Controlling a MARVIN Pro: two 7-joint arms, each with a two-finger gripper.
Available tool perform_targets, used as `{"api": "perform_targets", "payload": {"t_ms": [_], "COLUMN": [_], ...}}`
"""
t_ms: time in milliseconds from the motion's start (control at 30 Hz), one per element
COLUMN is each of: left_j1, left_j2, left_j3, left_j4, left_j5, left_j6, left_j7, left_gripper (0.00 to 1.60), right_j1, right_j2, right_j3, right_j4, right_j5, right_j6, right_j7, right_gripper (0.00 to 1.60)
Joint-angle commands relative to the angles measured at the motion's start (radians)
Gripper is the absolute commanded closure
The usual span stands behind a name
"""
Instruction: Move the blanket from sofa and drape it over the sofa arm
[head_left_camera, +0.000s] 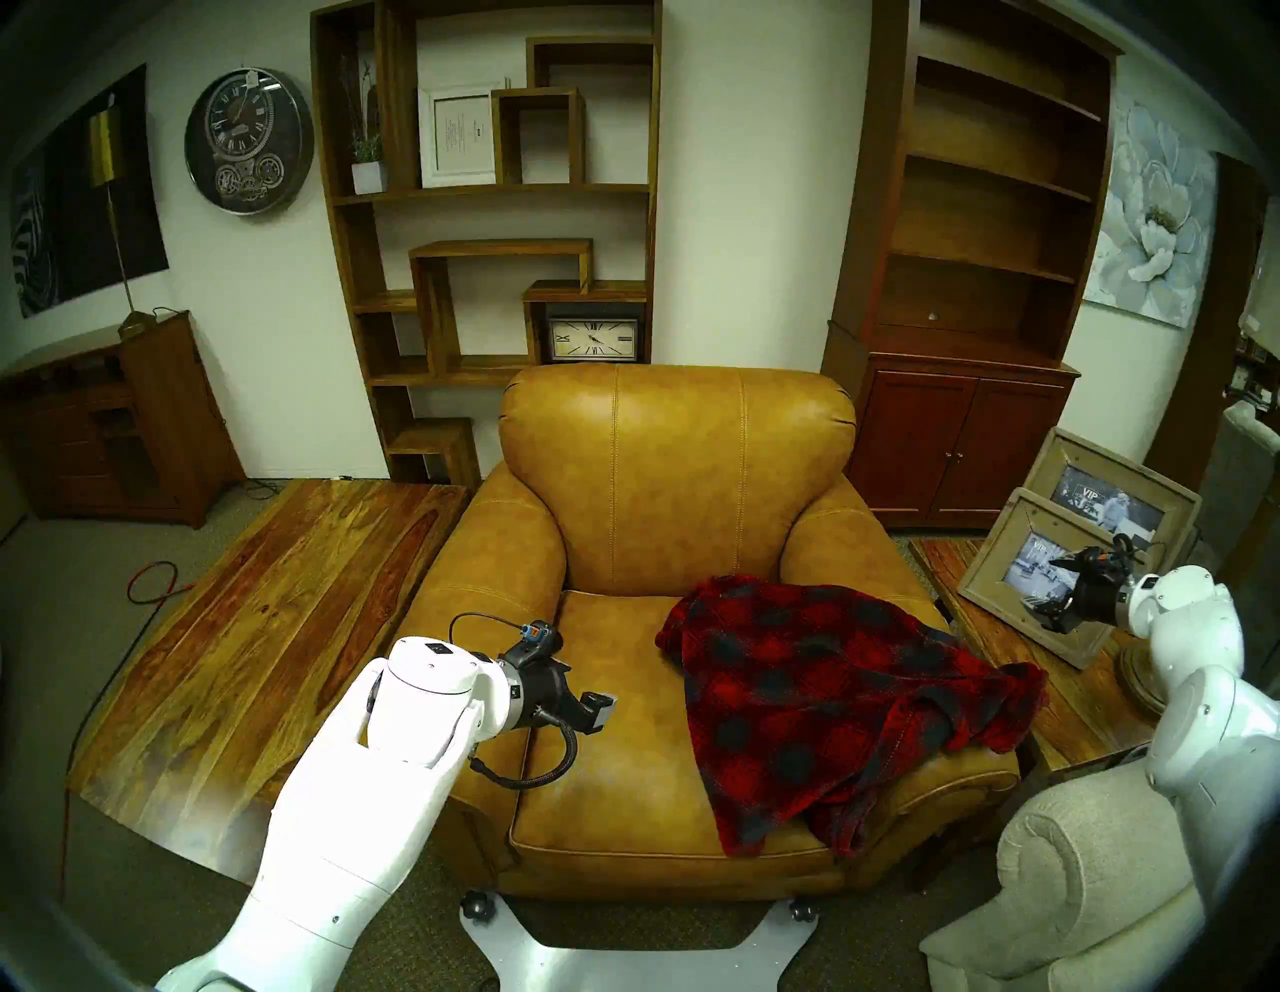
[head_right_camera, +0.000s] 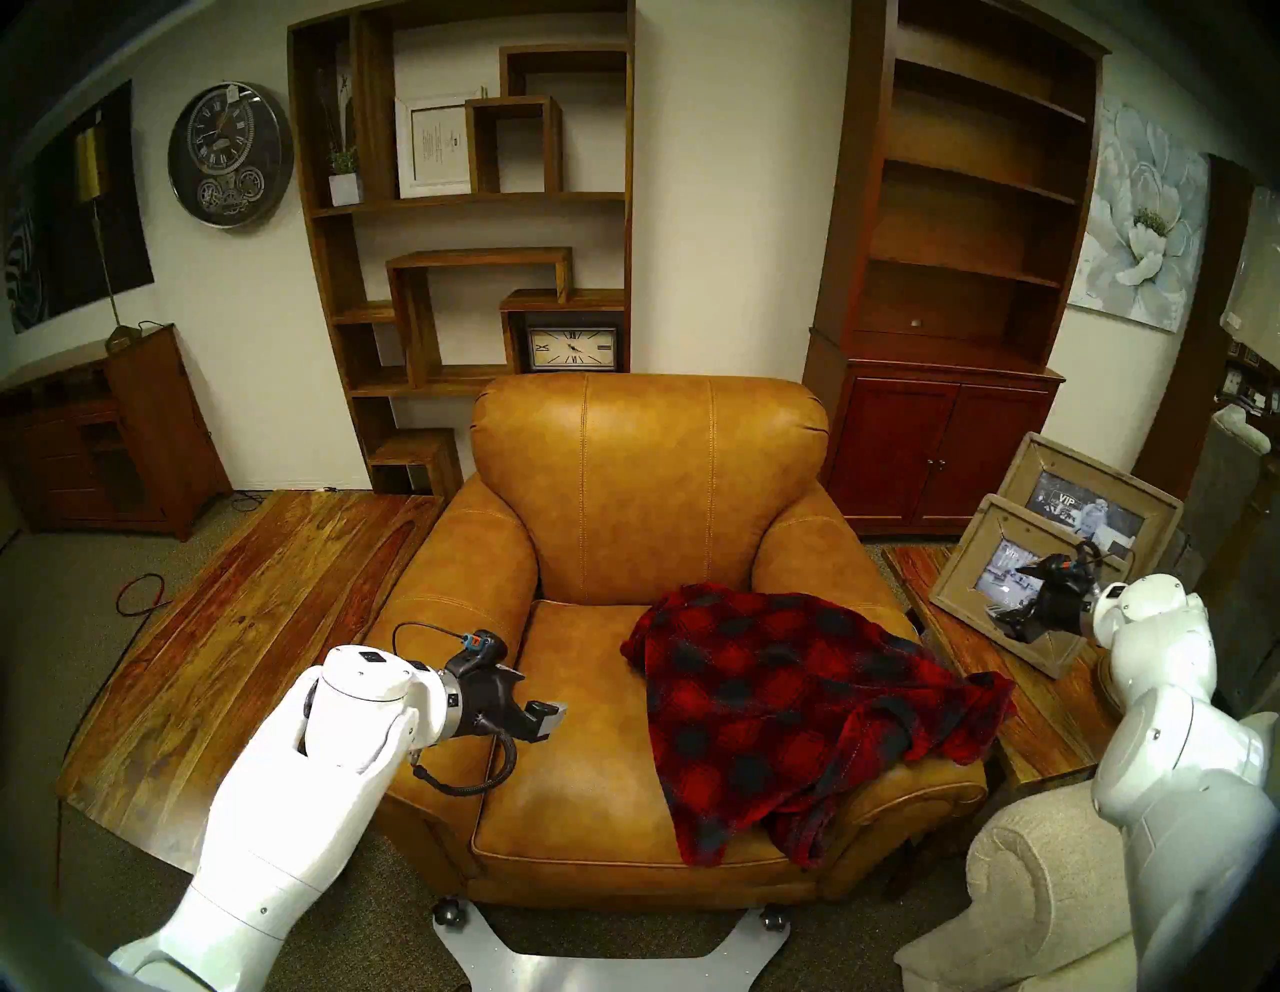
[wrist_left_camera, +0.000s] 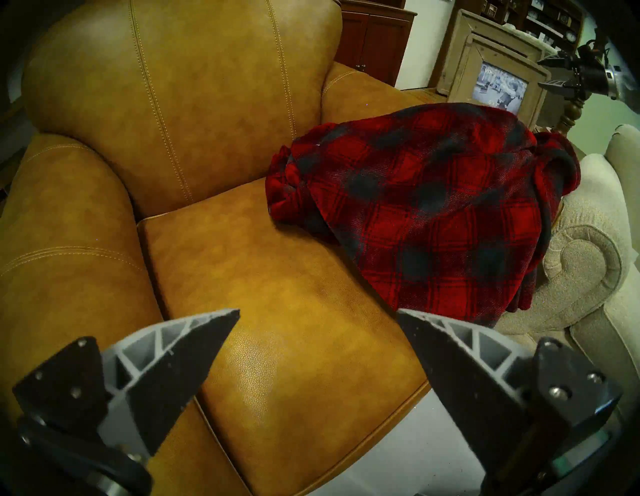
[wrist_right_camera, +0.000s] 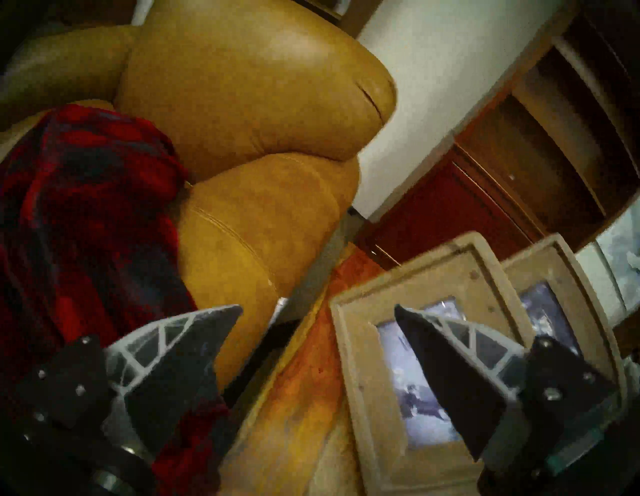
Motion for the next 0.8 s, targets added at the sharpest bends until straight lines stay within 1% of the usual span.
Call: {"api": "perform_targets", "payload": {"t_ms": [0, 33, 100, 200, 267, 367, 433, 600, 667, 767], "left_j1": [-0.004, -0.005, -0.005, -0.005, -0.005, -0.005, -0.006, -0.006, -0.006, -0.006], "left_j2": [-0.002, -0.002, -0.002, -0.002, -0.002, -0.002, -0.002, -0.002, -0.003, -0.003], "left_j3": [0.001, 0.001, 0.001, 0.001, 0.001, 0.001, 0.001, 0.001, 0.001, 0.001], "left_j4": [-0.019, -0.018, -0.017, -0.017, -0.016, -0.016, -0.015, -0.014, -0.013, -0.013], "left_j5": [0.0, 0.0, 0.0, 0.0, 0.0, -0.001, -0.001, -0.001, -0.001, -0.001], "left_j6": [-0.003, -0.003, -0.003, -0.003, -0.003, -0.003, -0.003, -0.003, -0.003, -0.003], "left_j7": [0.001, 0.002, 0.002, 0.002, 0.003, 0.003, 0.003, 0.003, 0.004, 0.004], "left_gripper": [0.0, 0.0, 0.0, 0.0, 0.0, 0.0, 0.0, 0.0, 0.0, 0.0], "right_j1": [-0.053, -0.067, -0.09, -0.121, -0.141, -0.155, -0.157, -0.166, -0.168, -0.169], "right_j2": [-0.025, -0.018, -0.004, 0.005, -0.005, -0.04, -0.065, -0.125, -0.139, -0.143], "right_j3": [-0.028, -0.031, -0.027, -0.024, -0.021, -0.023, -0.03, -0.049, -0.055, -0.057], "right_j4": [-0.049, -0.054, -0.058, -0.064, -0.072, -0.082, -0.09, -0.121, -0.139, -0.177], "right_j5": [0.016, 0.014, 0.017, 0.021, 0.029, 0.046, 0.053, 0.07, 0.079, 0.092], "right_j6": [-0.119, -0.127, -0.149, -0.174, -0.2, -0.239, -0.267, -0.338, -0.368, -0.407], "right_j7": [0.125, 0.132, 0.186, 0.224, 0.256, 0.294, 0.288, 0.207, 0.172, 0.112], "right_gripper": [0.0, 0.0, 0.0, 0.0, 0.0, 0.0, 0.0, 0.0, 0.0, 0.0]}}
